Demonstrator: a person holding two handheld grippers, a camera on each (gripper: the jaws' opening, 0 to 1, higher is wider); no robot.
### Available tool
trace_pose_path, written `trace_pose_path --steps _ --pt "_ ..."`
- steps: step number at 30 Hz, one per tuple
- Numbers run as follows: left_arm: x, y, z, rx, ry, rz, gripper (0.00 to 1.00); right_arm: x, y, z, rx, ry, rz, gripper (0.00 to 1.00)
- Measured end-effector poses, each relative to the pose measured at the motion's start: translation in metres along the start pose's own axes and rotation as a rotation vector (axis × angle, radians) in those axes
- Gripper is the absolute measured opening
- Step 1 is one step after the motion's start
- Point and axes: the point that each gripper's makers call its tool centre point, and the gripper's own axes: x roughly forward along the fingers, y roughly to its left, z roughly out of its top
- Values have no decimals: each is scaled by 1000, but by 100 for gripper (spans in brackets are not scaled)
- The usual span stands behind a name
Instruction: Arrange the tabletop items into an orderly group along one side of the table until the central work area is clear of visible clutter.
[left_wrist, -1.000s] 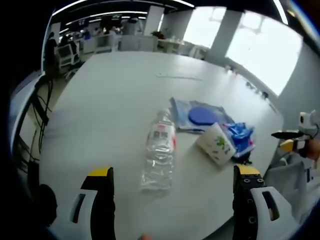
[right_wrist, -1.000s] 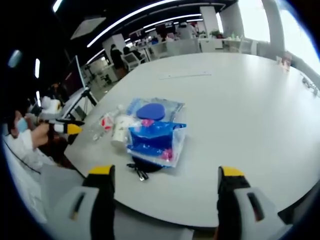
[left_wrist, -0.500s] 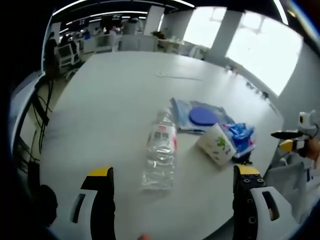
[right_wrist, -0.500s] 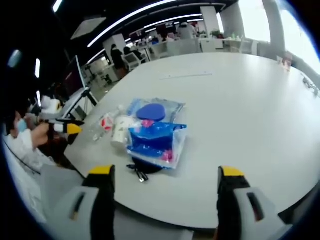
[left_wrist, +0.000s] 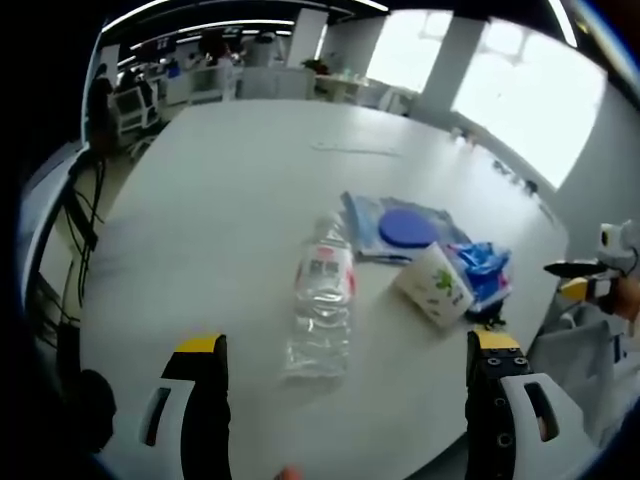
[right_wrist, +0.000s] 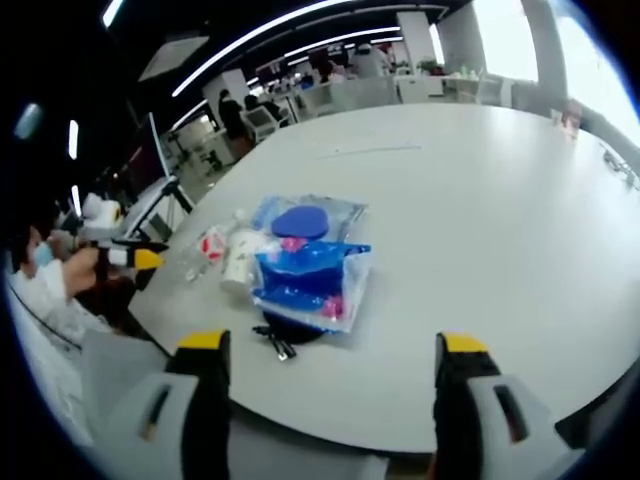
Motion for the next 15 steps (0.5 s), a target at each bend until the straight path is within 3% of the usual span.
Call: trace_pose_path --steps 15 --pt "3 2 2 -4 10 -1 96 1 3 1 6 0 4 83"
